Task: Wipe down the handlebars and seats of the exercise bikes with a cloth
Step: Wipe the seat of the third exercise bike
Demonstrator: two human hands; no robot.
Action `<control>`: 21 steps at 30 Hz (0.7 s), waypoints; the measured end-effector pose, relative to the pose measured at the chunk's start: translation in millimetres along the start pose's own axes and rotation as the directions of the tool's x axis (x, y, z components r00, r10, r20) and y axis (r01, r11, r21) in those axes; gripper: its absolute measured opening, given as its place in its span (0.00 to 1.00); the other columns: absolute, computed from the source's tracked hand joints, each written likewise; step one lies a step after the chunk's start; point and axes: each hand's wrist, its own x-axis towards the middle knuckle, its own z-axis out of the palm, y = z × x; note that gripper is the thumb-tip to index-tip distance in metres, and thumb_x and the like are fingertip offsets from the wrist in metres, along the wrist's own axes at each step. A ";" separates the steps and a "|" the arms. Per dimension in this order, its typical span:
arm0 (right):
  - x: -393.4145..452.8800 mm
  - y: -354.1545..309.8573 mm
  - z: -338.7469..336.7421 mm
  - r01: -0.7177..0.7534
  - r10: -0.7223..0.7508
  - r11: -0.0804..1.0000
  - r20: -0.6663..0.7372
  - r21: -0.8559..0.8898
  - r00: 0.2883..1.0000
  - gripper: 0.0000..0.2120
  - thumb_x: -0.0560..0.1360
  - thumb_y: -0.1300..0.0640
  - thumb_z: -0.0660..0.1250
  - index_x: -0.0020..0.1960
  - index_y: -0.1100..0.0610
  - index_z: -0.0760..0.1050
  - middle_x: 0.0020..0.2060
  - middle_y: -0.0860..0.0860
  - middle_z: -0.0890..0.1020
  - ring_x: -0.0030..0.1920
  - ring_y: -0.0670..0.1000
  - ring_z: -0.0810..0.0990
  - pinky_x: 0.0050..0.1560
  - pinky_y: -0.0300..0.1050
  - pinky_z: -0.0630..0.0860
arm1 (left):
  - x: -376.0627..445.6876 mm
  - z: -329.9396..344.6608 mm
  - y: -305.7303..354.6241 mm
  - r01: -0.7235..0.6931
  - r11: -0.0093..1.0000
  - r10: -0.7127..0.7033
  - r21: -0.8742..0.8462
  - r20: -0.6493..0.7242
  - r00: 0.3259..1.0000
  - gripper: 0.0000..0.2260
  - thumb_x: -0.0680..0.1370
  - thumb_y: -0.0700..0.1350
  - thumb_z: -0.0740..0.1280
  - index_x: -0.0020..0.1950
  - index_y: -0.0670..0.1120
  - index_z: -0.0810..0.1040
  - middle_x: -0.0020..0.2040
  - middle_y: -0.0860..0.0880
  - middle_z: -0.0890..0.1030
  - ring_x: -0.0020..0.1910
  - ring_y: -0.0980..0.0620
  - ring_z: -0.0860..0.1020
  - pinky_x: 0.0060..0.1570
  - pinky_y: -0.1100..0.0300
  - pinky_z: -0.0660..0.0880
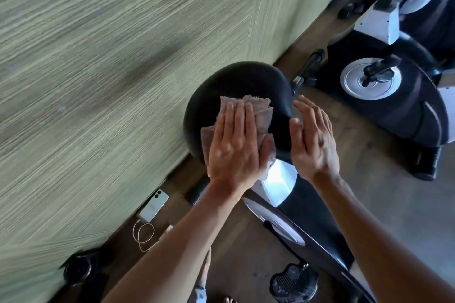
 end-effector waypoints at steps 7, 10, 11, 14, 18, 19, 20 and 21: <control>-4.4 3.3 -2.5 0.014 -0.014 1.000 -0.014 -0.012 1.000 0.22 0.85 0.49 0.49 0.69 0.58 0.72 0.66 0.53 0.78 0.67 0.55 0.74 0.73 0.49 0.64 | 12.7 15.8 20.9 -0.097 0.995 0.096 0.002 0.107 0.990 0.32 0.86 0.58 0.52 0.79 0.35 0.64 0.78 0.33 0.65 0.80 0.38 0.61 0.78 0.45 0.58; -6.5 0.9 -2.8 0.013 -0.014 0.999 -0.027 -0.034 1.000 0.22 0.85 0.48 0.48 0.69 0.58 0.72 0.63 0.54 0.79 0.64 0.57 0.75 0.71 0.51 0.65 | -20.4 8.6 -6.8 -0.241 0.970 0.241 -0.015 0.009 0.970 0.32 0.85 0.58 0.58 0.77 0.33 0.67 0.76 0.33 0.68 0.78 0.37 0.65 0.76 0.43 0.63; -6.6 0.6 -3.2 0.009 -0.010 1.000 -0.034 -0.030 0.999 0.22 0.85 0.48 0.48 0.69 0.59 0.72 0.62 0.54 0.79 0.63 0.57 0.75 0.71 0.51 0.65 | -27.7 4.0 -18.0 -0.268 0.963 0.268 0.001 -0.001 0.963 0.32 0.85 0.58 0.59 0.77 0.33 0.66 0.76 0.32 0.68 0.78 0.37 0.65 0.76 0.43 0.64; -6.5 -0.6 -2.4 -0.007 0.005 0.999 -0.046 -0.035 0.999 0.22 0.85 0.48 0.48 0.68 0.59 0.72 0.61 0.54 0.79 0.62 0.57 0.75 0.70 0.52 0.65 | -22.9 -1.3 -35.0 -0.241 0.970 0.240 0.046 0.025 0.971 0.32 0.86 0.58 0.53 0.77 0.32 0.66 0.76 0.32 0.68 0.78 0.36 0.65 0.77 0.43 0.62; -5.3 -1.1 -1.7 -0.056 0.055 0.998 -0.063 -0.012 0.996 0.23 0.85 0.46 0.48 0.68 0.58 0.72 0.61 0.52 0.79 0.63 0.56 0.75 0.70 0.50 0.65 | 25.8 9.0 5.8 0.080 0.995 -0.084 0.055 0.069 0.994 0.32 0.85 0.57 0.48 0.78 0.33 0.65 0.76 0.32 0.68 0.78 0.36 0.65 0.79 0.46 0.59; -5.1 -0.2 -2.3 -0.065 0.065 0.998 -0.061 0.003 0.996 0.23 0.85 0.46 0.48 0.68 0.57 0.72 0.61 0.52 0.79 0.63 0.55 0.75 0.70 0.50 0.66 | 34.9 12.5 18.0 0.117 0.992 -0.121 0.047 0.114 0.986 0.33 0.85 0.58 0.49 0.79 0.33 0.62 0.78 0.32 0.65 0.79 0.36 0.62 0.79 0.46 0.57; -5.8 0.5 -3.1 -0.069 0.071 0.997 -0.056 0.023 0.996 0.23 0.85 0.46 0.48 0.68 0.57 0.72 0.62 0.52 0.79 0.64 0.55 0.75 0.70 0.51 0.66 | 40.3 14.6 27.5 0.115 0.993 -0.119 0.035 0.166 0.979 0.35 0.84 0.60 0.49 0.81 0.34 0.58 0.79 0.33 0.62 0.80 0.37 0.59 0.80 0.46 0.55; -6.4 0.8 -4.5 -0.069 0.072 0.996 -0.057 0.049 0.996 0.23 0.84 0.46 0.48 0.69 0.58 0.72 0.62 0.53 0.79 0.64 0.55 0.75 0.70 0.52 0.66 | 42.0 18.0 33.4 0.071 0.997 -0.073 0.018 0.207 0.976 0.36 0.84 0.61 0.49 0.82 0.35 0.55 0.81 0.34 0.60 0.81 0.38 0.57 0.80 0.46 0.54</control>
